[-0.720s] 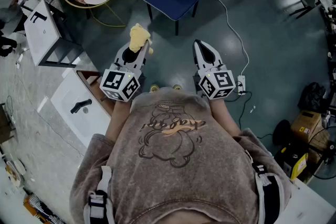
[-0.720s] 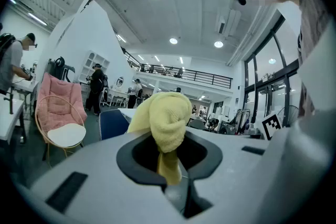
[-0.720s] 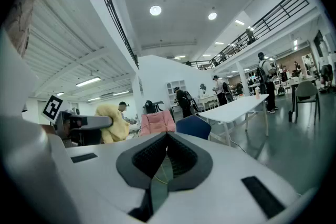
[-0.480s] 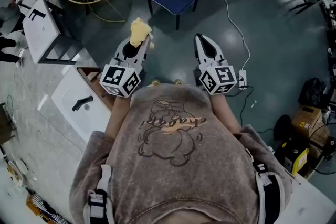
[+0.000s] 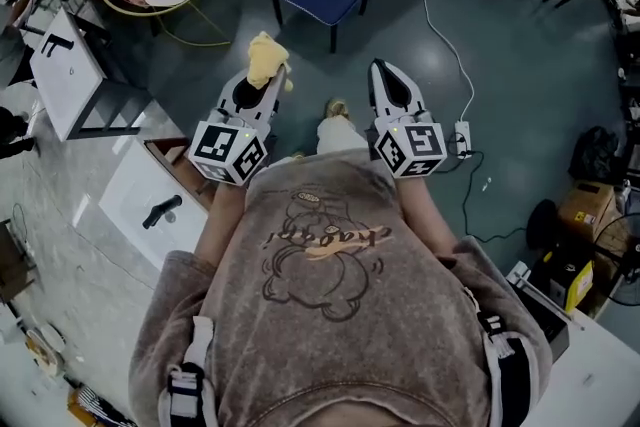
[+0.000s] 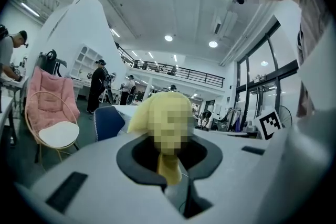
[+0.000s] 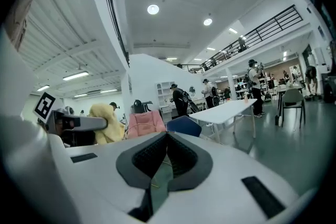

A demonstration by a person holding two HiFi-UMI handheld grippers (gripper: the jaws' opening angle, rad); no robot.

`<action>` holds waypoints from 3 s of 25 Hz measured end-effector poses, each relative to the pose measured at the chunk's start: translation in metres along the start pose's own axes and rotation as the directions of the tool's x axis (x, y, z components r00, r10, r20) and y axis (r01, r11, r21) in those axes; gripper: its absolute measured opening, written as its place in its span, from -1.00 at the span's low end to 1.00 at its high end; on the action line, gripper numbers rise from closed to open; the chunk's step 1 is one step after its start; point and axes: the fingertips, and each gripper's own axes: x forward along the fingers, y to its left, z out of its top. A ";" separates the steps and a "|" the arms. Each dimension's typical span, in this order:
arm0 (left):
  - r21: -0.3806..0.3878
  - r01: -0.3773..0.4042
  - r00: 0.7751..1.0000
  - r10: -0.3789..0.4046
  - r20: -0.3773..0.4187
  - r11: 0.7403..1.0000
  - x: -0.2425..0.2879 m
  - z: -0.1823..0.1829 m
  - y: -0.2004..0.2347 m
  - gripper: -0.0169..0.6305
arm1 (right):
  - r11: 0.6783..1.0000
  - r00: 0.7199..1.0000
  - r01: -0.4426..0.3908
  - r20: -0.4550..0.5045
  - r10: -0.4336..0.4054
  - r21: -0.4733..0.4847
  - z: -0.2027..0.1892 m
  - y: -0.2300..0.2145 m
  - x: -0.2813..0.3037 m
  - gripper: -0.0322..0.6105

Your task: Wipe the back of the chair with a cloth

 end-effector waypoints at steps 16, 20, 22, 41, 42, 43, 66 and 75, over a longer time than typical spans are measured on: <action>-0.009 -0.055 0.998 0.055 0.013 0.998 0.103 0.021 0.065 -0.74 | 0.998 0.998 -0.061 -0.012 0.061 -0.004 0.016 -0.062 0.117 -0.82; -0.020 -0.078 0.997 0.079 0.022 0.997 0.156 0.040 0.088 -0.74 | 0.996 0.995 -0.093 -0.033 0.092 -0.014 0.035 -0.094 0.164 -0.82; -0.030 -0.096 0.995 0.097 0.031 0.995 0.182 0.052 0.100 -0.74 | 0.994 0.993 -0.112 -0.041 0.111 -0.016 0.048 -0.111 0.189 -0.82; -0.064 -0.273 0.960 0.277 0.045 0.960 0.312 0.102 0.206 -0.74 | 0.960 0.955 -0.279 -0.103 0.279 0.011 0.090 -0.187 0.366 -0.82; -0.061 -0.270 0.961 0.273 0.046 0.961 0.314 0.104 0.209 -0.74 | 0.960 0.955 -0.279 -0.105 0.278 0.013 0.089 -0.186 0.371 -0.82; -0.057 -0.266 0.962 0.269 0.047 0.962 0.316 0.105 0.214 -0.74 | 0.961 0.955 -0.277 -0.106 0.277 0.014 0.088 -0.184 0.375 -0.82; -0.096 -0.372 0.925 0.377 0.043 0.923 0.360 0.064 0.298 -0.74 | 0.948 0.936 -0.316 -0.153 0.317 0.031 0.042 -0.206 0.458 -0.82; -0.127 -0.512 0.855 0.518 0.023 0.850 0.335 0.029 0.348 -0.74 | 0.944 0.930 -0.327 -0.161 0.329 0.038 0.023 -0.201 0.487 -0.82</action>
